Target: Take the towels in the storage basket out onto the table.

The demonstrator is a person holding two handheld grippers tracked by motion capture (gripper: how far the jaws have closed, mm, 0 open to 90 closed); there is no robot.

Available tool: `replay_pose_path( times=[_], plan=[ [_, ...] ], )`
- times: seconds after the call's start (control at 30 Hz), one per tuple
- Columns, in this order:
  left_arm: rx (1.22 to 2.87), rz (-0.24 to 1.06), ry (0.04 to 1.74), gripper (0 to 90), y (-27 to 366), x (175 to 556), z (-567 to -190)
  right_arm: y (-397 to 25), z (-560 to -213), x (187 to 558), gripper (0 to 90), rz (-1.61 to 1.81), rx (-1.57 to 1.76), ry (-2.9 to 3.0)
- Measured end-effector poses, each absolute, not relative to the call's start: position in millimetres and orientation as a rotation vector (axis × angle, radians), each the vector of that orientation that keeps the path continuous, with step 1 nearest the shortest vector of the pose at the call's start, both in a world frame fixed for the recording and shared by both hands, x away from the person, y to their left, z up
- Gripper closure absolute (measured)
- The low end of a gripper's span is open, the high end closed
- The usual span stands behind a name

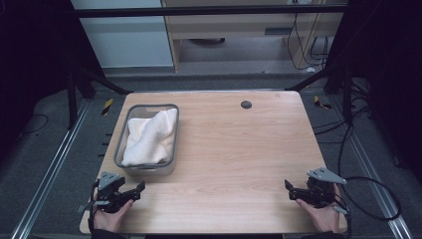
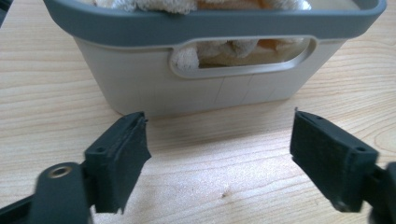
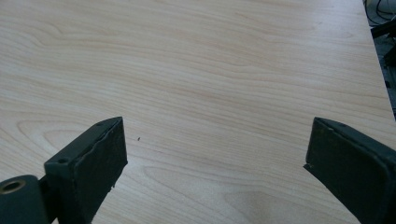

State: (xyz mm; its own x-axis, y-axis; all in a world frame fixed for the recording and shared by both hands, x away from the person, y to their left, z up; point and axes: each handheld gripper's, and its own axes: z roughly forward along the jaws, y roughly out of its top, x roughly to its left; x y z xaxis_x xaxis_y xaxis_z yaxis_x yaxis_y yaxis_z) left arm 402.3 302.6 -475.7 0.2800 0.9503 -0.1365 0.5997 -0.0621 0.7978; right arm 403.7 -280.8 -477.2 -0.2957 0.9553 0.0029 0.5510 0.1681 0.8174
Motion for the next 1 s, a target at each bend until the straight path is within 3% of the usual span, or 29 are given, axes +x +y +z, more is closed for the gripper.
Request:
replay_pose_path(
  times=[0.1, 0.17, 0.6, 1.0],
  plan=[
    [1.759, 0.58, 1.401, 21.4, 304, 402, -475, -279, -476, 402, 5.9, 0.997, 1.409, 1.913],
    [1.758, 0.578, 1.389, 27.6, 304, 402, -474, -279, -477, 401, 6.1, 0.998, 1.406, 1.912],
    [1.737, 0.714, 1.31, 28.8, 305, 402, -455, -281, -479, 405, 8.3, 1.003, 1.419, 1.922],
    [1.728, 0.653, 1.256, 28.6, 307, 405, -429, -282, -479, 406, 11.7, 1.035, 1.412, 1.91]
  ],
)
